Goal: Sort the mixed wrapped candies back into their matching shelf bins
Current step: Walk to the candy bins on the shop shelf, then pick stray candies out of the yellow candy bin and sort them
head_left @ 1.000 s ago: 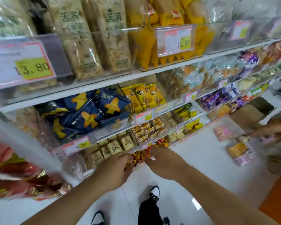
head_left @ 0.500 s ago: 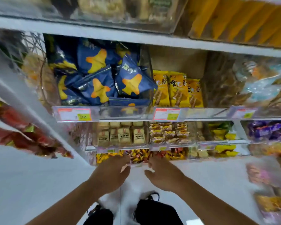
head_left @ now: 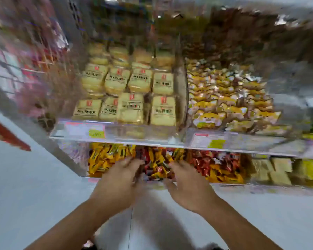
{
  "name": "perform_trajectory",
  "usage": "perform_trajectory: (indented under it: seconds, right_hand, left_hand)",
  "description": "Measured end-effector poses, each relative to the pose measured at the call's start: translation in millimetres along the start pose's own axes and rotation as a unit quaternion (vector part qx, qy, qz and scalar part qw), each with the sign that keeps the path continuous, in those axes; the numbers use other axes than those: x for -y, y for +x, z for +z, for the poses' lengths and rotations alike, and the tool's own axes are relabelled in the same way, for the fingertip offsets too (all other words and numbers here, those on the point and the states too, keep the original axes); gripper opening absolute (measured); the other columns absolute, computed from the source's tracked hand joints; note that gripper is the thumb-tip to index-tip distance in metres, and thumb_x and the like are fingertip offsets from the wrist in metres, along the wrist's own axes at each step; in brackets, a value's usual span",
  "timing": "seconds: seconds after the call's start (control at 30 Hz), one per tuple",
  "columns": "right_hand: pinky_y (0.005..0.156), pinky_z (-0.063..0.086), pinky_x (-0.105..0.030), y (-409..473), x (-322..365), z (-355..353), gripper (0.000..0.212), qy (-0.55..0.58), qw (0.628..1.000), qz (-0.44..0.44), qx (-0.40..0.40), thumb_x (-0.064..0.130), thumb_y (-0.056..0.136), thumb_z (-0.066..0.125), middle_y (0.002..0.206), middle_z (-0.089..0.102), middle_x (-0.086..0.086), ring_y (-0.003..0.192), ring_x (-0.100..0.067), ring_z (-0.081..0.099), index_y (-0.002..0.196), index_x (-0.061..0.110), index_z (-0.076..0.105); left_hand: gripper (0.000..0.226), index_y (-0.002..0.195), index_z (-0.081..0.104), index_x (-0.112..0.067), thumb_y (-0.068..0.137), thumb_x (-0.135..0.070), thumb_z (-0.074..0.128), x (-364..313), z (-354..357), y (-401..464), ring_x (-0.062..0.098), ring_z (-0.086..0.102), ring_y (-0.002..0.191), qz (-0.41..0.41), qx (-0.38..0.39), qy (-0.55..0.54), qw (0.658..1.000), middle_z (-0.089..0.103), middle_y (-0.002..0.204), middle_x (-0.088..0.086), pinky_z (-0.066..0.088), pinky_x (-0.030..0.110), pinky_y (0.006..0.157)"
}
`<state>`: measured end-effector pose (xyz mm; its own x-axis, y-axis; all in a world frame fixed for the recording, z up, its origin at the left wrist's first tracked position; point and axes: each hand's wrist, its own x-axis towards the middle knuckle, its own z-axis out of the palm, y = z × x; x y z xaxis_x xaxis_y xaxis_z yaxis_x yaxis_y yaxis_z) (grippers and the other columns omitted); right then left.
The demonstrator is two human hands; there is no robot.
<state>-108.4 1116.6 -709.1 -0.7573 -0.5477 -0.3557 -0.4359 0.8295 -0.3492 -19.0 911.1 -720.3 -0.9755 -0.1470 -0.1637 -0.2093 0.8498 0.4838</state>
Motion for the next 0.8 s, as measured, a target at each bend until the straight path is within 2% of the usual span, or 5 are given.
perform_trajectory:
  seconds: [0.1, 0.37, 0.5, 0.67, 0.8]
  right_hand:
    - [0.095, 0.051, -0.037, 22.5, -19.1, 31.8, 0.045, -0.014, 0.997, -0.035, -0.073, 0.05, 0.097, 0.052, 0.131, 0.053, -0.002, 0.122, -0.026, 0.056, 0.135, 0.026, 0.051]
    - [0.091, 0.051, -0.045, 8.2, -44.6, 78.8, 0.038, 0.006, 0.973, -0.092, -0.212, 0.048, 0.097, 0.055, 0.121, 0.054, -0.001, 0.114, -0.024, 0.053, 0.125, 0.022, 0.054]
    - [0.091, 0.05, -0.042, -53.6, -41.1, 97.4, 0.033, 0.057, 0.974, -0.06, -0.212, 0.043, 0.097, 0.059, 0.118, 0.052, 0.004, 0.109, -0.019, 0.054, 0.125, 0.026, 0.054]
    - [0.091, 0.05, -0.038, -111.1, -44.9, 92.5, 0.025, 0.087, 0.972, -0.048, -0.212, 0.04, 0.099, 0.059, 0.117, 0.054, 0.006, 0.105, -0.015, 0.058, 0.121, 0.027, 0.059]
    - [0.086, 0.054, -0.039, -122.7, -60.6, 84.9, 0.016, 0.118, 0.962, -0.019, -0.247, 0.038, 0.097, 0.061, 0.108, 0.058, 0.009, 0.097, -0.01, 0.058, 0.11, 0.028, 0.059]
  left_hand:
    - [0.036, 0.127, 0.061, -0.03, 0.094, -0.044, 0.056, 9.0, 34.9, 21.3, 0.02, 0.062, 0.11, 0.046, -0.085, 0.042, 0.994, 0.063, 0.121, -0.004, 0.057, 0.035, 0.088]
    - [0.048, 0.131, 0.061, -0.027, 0.096, -0.053, 0.042, 22.8, 89.8, 11.3, 0.025, 0.058, 0.115, 0.12, -0.158, 0.1, 0.975, 0.062, 0.122, -0.002, 0.05, 0.041, 0.098]
    - [0.043, 0.125, 0.063, -0.031, 0.094, -0.054, 0.044, 6.9, 97.3, -46.9, 0.019, 0.06, 0.11, 0.127, -0.177, 0.042, 0.975, 0.061, 0.118, -0.008, 0.055, 0.039, 0.09]
    - [0.038, 0.137, 0.058, -0.033, 0.102, -0.047, 0.051, -19.1, 92.0, -91.7, 0.013, 0.044, 0.139, 0.125, -0.172, 0.043, 0.976, 0.053, 0.143, -0.009, 0.04, 0.03, 0.105]
    - [0.033, 0.13, 0.06, -0.037, 0.101, -0.049, 0.051, -27.8, 90.8, -94.5, 0.007, 0.054, 0.122, 0.145, -0.166, 0.008, 0.975, 0.055, 0.126, -0.018, 0.045, 0.027, 0.093]
